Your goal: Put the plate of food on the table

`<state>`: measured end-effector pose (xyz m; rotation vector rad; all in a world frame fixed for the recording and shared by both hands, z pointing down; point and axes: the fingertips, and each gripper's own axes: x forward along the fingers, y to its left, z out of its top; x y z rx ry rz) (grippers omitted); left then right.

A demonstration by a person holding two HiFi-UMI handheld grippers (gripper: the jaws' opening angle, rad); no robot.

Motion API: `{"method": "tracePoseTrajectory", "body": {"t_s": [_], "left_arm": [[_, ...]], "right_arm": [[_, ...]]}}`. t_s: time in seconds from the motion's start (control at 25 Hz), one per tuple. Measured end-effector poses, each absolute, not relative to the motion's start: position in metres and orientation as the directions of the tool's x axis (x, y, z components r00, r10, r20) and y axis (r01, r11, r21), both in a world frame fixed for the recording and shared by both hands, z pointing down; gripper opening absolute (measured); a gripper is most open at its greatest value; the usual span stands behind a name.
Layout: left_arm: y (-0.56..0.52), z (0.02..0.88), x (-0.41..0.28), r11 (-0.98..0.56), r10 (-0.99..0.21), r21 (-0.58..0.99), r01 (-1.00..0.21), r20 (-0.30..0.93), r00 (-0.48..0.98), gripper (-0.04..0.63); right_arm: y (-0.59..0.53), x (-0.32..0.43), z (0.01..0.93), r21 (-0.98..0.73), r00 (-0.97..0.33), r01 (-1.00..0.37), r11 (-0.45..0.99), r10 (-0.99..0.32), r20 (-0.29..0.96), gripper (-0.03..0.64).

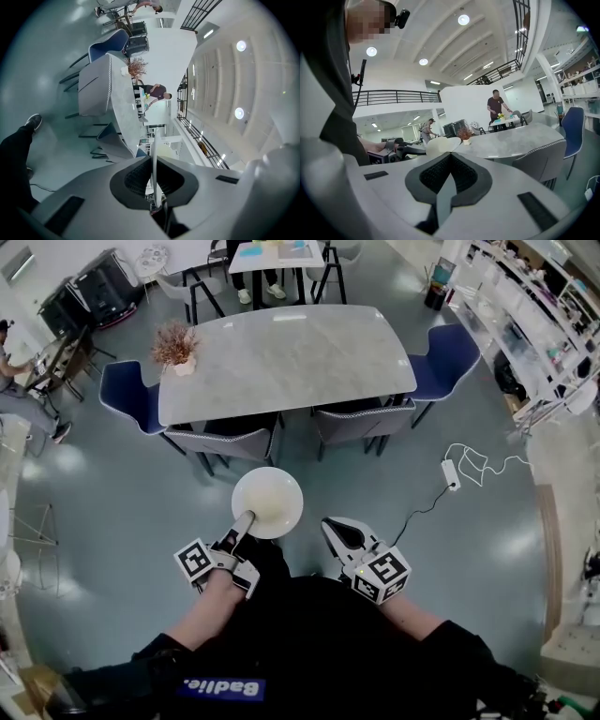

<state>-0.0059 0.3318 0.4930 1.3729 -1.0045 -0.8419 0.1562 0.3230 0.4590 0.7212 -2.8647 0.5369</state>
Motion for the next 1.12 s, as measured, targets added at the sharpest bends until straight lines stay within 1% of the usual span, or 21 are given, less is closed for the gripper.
{"method": "tracePoseTrajectory", "body": {"t_s": [0.4,0.76,1.12], "left_arm": [[0.243,0.505,-0.062,0.051,-0.91,0.995,-0.084,0.081,0.406,0.023],[0.144,0.506,-0.121,0.042,-0.873,0.995,-0.087,0.079,0.482,0.023],[0.07,0.503,-0.171,0.039,-0.824,0.996,-0.081,0.078,0.561,0.023]], "right_arm": [[0.235,0.105,0.469,-0.297,-0.838,-0.543,0.786,-0.484,0.252,0.009],[0.144,0.046,0.472,-0.305,-0.78,-0.626,0.718,-0.559,0.283,0.009],[0.078,-0.014,0.464,-0.294,-0.732,-0.682,0.67,-0.621,0.281,0.009]]}}
